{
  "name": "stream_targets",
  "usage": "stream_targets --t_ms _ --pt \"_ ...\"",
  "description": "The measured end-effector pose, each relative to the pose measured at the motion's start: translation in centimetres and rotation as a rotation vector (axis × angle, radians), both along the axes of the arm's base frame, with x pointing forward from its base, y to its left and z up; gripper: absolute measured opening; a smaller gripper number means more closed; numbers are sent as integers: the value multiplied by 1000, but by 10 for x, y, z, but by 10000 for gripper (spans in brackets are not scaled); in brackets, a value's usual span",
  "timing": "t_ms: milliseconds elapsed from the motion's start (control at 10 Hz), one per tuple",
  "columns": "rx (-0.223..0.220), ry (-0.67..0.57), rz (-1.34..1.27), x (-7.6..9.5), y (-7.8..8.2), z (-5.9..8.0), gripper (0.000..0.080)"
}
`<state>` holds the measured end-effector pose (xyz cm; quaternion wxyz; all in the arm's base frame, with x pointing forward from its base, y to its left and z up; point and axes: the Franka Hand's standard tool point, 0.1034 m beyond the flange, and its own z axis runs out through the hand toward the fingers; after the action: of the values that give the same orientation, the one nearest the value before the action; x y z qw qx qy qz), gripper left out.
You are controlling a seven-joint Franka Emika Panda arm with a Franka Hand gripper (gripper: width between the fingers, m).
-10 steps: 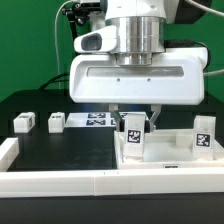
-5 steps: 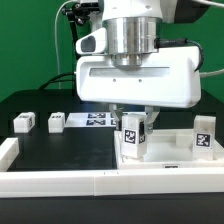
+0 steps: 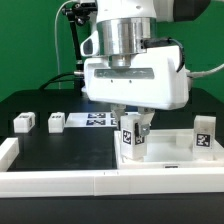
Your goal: Assemble square table
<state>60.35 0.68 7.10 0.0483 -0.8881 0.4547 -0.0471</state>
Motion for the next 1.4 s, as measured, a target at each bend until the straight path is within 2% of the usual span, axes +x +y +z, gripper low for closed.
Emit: stream_targets --t_ms 100,200,600,1000,1200,1400 --pt "-4 -1 35 0 0 0 514" --pt "-14 -3 100 0 4 0 606" --pt "-79 -11 540 -1 14 0 648" --pt "-119 -22 820 -2 11 -1 649" --pt "-154 -37 974 -5 10 -4 649" --pt "-199 -38 1183 -4 10 1 649"
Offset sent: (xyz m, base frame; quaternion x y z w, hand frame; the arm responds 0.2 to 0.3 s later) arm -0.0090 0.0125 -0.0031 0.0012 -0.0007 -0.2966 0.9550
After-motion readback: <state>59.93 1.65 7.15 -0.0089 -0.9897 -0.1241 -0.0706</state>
